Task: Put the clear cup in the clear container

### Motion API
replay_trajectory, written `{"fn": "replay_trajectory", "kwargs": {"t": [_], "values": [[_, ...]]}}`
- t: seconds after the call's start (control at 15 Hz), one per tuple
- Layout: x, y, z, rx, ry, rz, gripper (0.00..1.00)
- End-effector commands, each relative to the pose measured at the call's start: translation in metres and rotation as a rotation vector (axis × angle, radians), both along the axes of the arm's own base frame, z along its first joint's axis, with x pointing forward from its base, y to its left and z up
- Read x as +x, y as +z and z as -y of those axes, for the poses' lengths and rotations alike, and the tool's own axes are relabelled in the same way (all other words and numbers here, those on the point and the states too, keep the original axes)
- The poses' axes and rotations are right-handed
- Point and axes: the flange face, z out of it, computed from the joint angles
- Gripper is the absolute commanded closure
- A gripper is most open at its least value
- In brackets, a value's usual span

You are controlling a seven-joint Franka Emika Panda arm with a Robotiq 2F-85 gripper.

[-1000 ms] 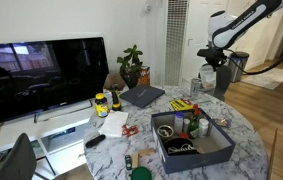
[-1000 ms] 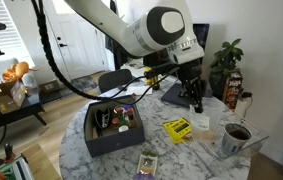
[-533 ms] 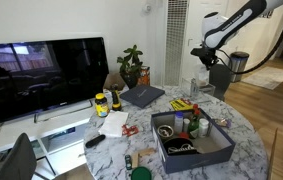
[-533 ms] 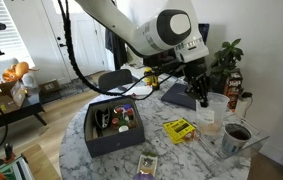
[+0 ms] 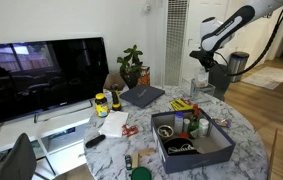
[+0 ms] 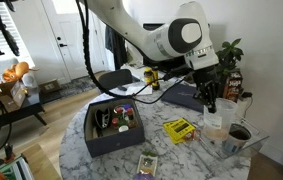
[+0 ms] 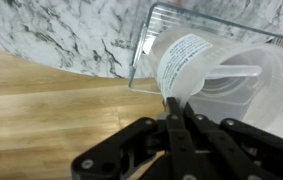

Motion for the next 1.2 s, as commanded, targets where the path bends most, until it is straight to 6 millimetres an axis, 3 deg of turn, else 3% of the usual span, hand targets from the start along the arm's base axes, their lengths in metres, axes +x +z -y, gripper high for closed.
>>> {"fn": "replay_trajectory", "kwargs": {"t": [0.0,0.6,1.0,1.07,1.13], "values": [[0.002,-0.016,0.008,0.031,-0.034,-0.034,0.99],[0.001,-0.042,0.022,0.088,-0.102,0.025,0.99],[-0.011,-0.056,0.023,0.119,-0.08,0.018,0.99],[-0.013,-0.057,0.021,0.121,-0.059,0.01,0.79],[-0.016,-0.056,0.018,0.12,-0.03,-0.005,0.69]]}}
